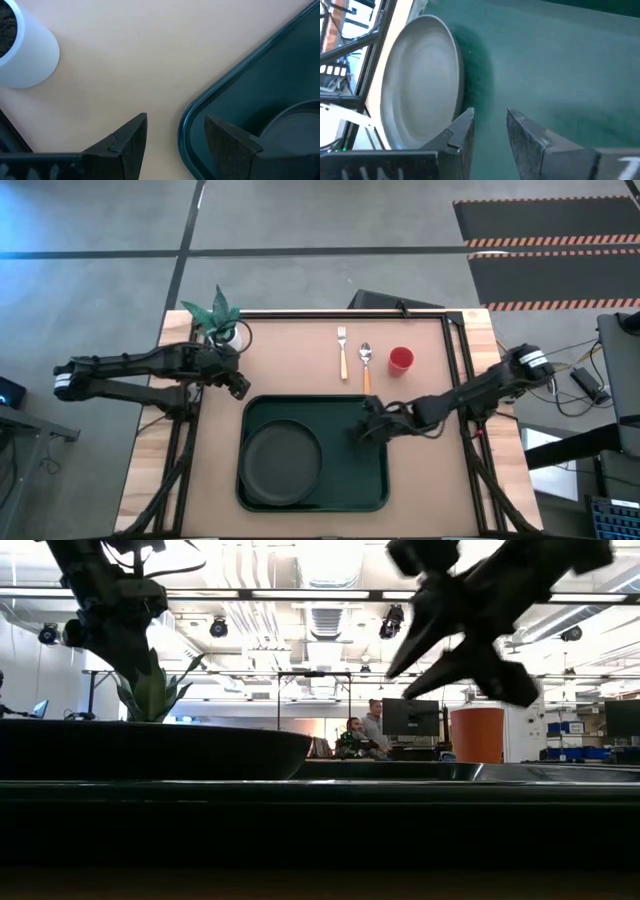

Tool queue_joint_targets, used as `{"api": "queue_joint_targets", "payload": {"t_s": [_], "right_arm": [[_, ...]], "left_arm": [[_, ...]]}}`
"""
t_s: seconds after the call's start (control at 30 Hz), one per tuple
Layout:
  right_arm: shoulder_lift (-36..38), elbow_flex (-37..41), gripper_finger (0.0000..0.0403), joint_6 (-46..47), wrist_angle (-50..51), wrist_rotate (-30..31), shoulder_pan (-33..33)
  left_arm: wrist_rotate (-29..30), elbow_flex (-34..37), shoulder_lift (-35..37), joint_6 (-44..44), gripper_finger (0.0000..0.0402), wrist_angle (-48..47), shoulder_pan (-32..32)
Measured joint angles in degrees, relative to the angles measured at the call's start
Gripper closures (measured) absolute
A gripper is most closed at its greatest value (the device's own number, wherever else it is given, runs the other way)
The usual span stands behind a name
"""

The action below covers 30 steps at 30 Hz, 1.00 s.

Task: Pick and place plate/cup/fork/spoon on tray
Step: Adjust the black plate

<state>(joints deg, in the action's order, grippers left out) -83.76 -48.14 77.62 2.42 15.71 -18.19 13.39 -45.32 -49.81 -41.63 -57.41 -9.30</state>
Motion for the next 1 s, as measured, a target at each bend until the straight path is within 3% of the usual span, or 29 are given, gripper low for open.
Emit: {"api": "queue_joint_targets", "payload": {"t_s": [0.3, 0.47, 0.63, 0.83, 0.9, 1.0], "right_arm": [[-13.1, 0.0, 0.0272, -1.8, -19.5, -15.6, 4.4], [-15.3, 0.0, 0.0275, -3.6, -28.4, -17.3, 5.8], [-11.7, -0.4, 0.0289, -10.1, -35.9, -17.1, 6.6], [-2.8, -5.2, 0.0336, -26.2, -32.5, -17.2, 6.7], [0.7, -8.0, 0.0363, -31.5, -26.6, -17.2, 6.7], [5.9, -13.5, 0.0389, -38.1, -13.8, -14.3, 6.7]], "left_arm": [[0.0, 0.0, -0.4, 0.0, 0.0222, 0.0, 0.0], [0.0, 0.0, -0.4, 0.0, 0.0222, 0.0, 0.0], [0.0, 0.7, -0.4, 3.6, 0.0222, 0.3, 0.0], [-5.5, 1.7, -1.1, 8.1, 0.0237, 5.2, 0.0], [-8.1, 2.0, -2.2, 7.8, 0.0268, 6.8, 0.0], [-9.7, 2.9, -4.5, 7.6, 0.0345, 6.5, 0.0]]}}
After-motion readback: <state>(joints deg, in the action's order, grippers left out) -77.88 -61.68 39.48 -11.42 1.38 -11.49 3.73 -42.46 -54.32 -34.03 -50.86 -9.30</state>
